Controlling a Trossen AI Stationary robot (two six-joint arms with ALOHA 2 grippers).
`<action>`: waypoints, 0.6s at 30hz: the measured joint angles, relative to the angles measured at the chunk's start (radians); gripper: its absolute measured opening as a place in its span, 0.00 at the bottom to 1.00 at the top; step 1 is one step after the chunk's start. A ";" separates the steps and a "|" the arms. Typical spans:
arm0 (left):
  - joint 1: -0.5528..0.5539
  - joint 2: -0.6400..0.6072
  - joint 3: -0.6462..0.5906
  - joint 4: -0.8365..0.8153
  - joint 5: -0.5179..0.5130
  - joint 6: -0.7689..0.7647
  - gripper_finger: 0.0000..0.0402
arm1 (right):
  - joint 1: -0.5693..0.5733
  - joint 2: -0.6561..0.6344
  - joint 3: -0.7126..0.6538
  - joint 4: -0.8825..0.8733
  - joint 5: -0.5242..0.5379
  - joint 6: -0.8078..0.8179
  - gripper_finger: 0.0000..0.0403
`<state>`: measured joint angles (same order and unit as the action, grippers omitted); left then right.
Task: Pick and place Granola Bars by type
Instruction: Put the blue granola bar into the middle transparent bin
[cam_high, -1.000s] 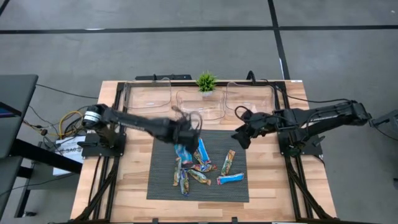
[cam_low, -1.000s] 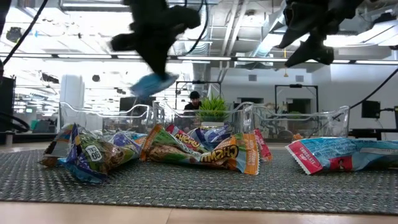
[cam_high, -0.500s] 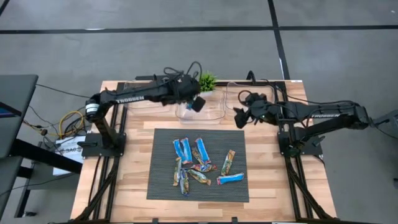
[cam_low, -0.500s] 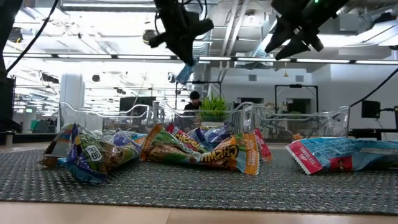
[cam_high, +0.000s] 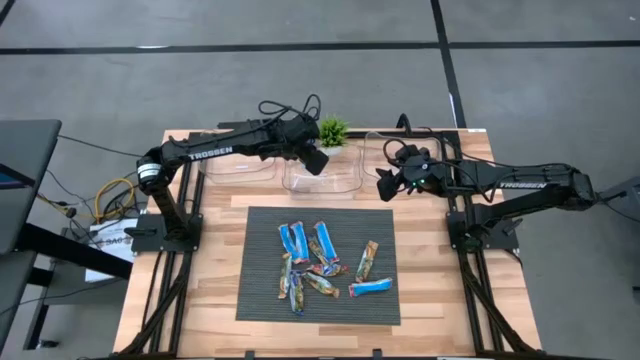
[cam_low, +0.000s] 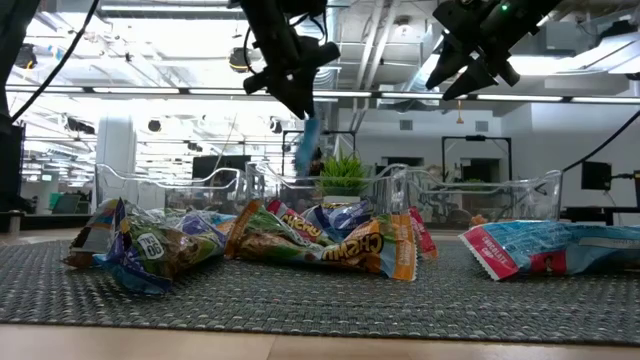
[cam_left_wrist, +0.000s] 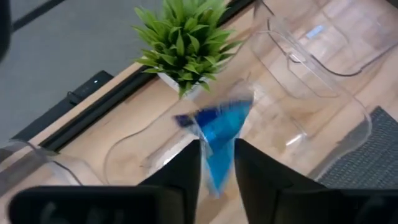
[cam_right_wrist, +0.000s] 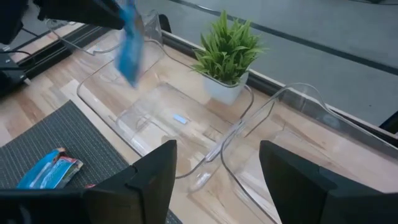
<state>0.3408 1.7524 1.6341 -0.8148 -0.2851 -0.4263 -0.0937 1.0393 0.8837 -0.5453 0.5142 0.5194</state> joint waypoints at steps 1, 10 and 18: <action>0.000 0.000 0.000 0.000 0.010 -0.001 0.26 | 0.000 0.000 0.000 0.000 -0.002 0.000 0.55; -0.023 0.000 0.000 0.002 0.052 0.040 0.32 | 0.002 0.000 0.000 0.000 -0.021 -0.003 0.55; -0.112 0.000 0.000 -0.005 0.381 0.418 0.30 | 0.002 0.000 0.000 0.000 -0.112 -0.076 0.55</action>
<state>0.2292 1.7527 1.6341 -0.8201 0.0961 -0.0084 -0.0917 1.0393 0.8837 -0.5455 0.4020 0.4431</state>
